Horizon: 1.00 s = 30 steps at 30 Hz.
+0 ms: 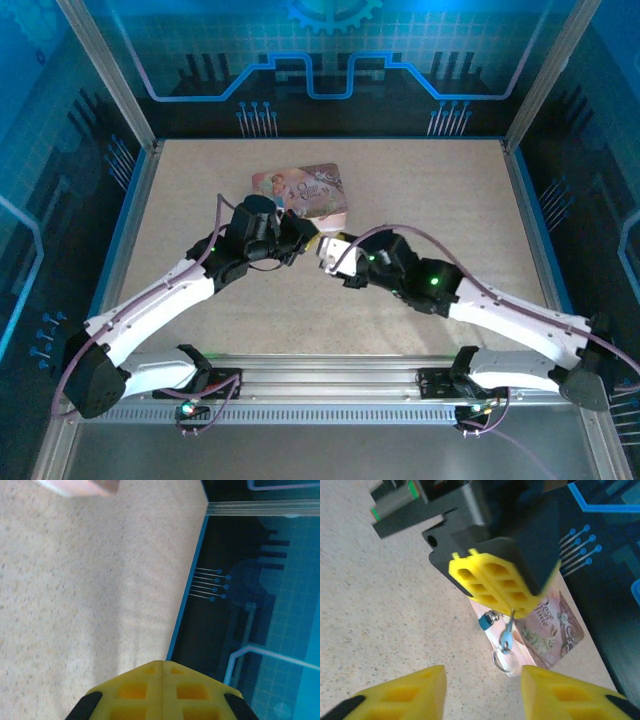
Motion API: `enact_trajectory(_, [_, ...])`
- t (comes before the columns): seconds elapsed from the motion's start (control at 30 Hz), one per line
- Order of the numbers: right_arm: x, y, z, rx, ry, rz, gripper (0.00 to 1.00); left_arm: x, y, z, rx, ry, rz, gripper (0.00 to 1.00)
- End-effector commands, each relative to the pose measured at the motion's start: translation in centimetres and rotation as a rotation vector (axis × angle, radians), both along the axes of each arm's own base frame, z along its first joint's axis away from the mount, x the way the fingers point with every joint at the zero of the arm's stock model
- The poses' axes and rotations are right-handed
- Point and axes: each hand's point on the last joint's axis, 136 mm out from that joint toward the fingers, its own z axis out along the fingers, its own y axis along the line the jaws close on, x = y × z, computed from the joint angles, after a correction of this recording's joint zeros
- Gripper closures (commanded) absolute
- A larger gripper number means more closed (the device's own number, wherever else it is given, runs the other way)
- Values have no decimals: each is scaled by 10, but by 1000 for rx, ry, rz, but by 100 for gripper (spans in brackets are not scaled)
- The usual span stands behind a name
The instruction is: Unlock the padlock with the key
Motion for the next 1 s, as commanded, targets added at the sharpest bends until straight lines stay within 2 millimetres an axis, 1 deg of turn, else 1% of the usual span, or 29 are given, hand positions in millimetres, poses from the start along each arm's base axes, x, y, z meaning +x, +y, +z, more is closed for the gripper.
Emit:
enact_trajectory(0.0, [-20, -7, 17, 208, 216, 66, 49, 7, 4, 28, 58, -269, -37, 100])
enact_trajectory(0.13, [-19, -22, 37, 469, 453, 101, 43, 3, 0, 51, 78, -501, -112, 100])
enact_trajectory(0.2, [-18, -26, 48, 575, 567, 143, 42, 1, -1, 57, 103, -560, -144, 100])
enact_trajectory(0.33, [-16, -30, 65, 706, 768, 235, 41, -11, -11, 76, 106, -684, -244, 100])
enact_trajectory(0.47, [-14, -27, 70, 735, 883, 284, 40, -19, -15, 89, 97, -763, -298, 100])
enact_trajectory(0.6, [-11, -19, 69, 738, 952, 302, 40, -25, -18, 96, 69, -803, -329, 100])
enact_trajectory(0.83, [-4, -6, 62, 731, 977, 292, 43, -26, -22, 96, 38, -796, -341, 100])
enact_trajectory(0.97, [0, 0, 64, 733, 980, 297, 46, -26, -24, 94, 33, -789, -344, 100])
